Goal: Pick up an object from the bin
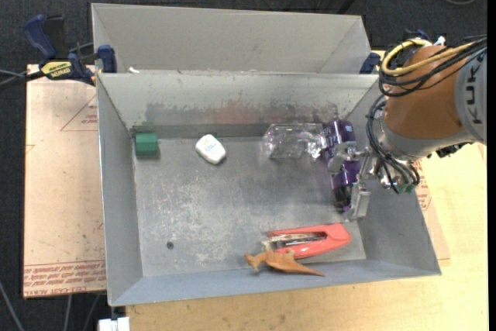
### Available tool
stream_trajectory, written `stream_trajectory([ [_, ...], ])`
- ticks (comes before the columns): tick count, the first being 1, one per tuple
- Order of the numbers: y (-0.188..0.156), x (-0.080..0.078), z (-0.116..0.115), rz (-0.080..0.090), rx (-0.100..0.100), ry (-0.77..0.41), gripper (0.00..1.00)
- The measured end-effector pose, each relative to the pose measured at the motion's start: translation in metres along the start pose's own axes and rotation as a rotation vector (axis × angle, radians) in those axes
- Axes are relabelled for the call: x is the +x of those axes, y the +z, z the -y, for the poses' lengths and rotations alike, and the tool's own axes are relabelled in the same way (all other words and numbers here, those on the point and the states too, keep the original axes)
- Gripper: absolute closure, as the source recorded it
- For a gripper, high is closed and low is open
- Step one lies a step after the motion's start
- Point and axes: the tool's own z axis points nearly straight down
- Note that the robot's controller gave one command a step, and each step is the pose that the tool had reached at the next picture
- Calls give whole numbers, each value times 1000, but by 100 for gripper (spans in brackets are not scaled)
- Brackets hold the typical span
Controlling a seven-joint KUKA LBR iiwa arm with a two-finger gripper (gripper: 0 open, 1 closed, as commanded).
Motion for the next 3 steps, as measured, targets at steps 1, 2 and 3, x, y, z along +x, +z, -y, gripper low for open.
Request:
stream_trajectory([
  [1,-5,-2,0,7,1,-3,0],
  [2,30,21,-32,9,2,-240,0],
  [3,34,35,-51,4,0,-410,0],
])
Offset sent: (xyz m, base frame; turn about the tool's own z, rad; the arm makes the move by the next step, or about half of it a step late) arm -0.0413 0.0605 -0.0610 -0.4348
